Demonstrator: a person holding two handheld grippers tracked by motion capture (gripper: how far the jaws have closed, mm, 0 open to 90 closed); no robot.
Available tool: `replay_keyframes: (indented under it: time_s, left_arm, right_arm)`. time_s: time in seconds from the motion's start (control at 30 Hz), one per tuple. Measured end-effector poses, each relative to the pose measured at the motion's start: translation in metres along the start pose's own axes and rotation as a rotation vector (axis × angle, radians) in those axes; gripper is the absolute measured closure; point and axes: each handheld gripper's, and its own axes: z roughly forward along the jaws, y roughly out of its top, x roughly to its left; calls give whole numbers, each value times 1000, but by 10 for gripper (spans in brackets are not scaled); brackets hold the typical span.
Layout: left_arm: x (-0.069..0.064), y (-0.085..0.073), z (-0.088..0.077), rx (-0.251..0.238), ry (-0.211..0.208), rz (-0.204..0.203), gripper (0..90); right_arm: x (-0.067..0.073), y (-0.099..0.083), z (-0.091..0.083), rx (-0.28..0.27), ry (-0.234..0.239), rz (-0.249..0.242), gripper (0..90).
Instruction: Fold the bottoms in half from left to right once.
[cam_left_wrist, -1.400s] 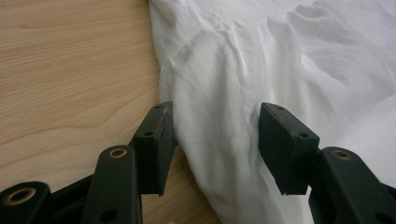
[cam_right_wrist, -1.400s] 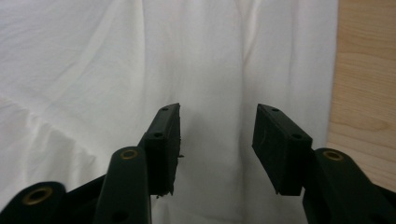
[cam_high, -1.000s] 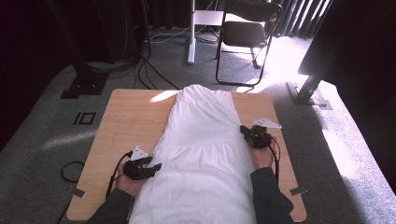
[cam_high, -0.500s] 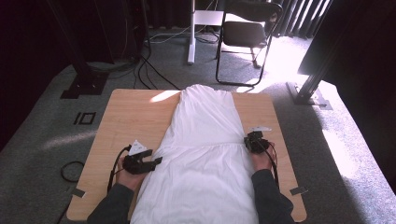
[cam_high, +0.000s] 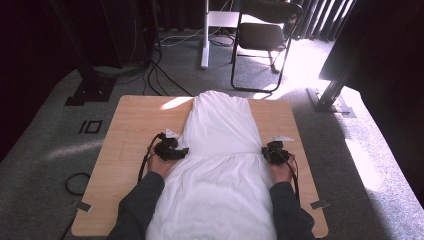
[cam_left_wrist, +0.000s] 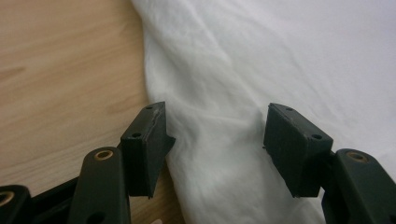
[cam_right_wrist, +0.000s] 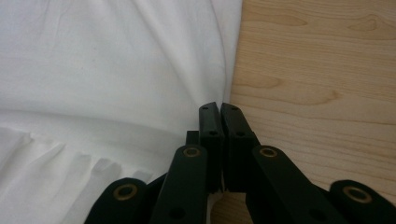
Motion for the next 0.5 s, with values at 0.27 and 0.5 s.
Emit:
replay_keyframes:
  time_s: [0.27, 0.5]
  left_arm:
    - [0, -5, -5, 19, -13, 5, 845]
    - [-7, -33, -30, 13, -27, 47, 866]
  right_arm:
    - [0, -2, -2, -1, 27, 40, 879]
    - [10, -19, -19, 10, 51, -6, 884]
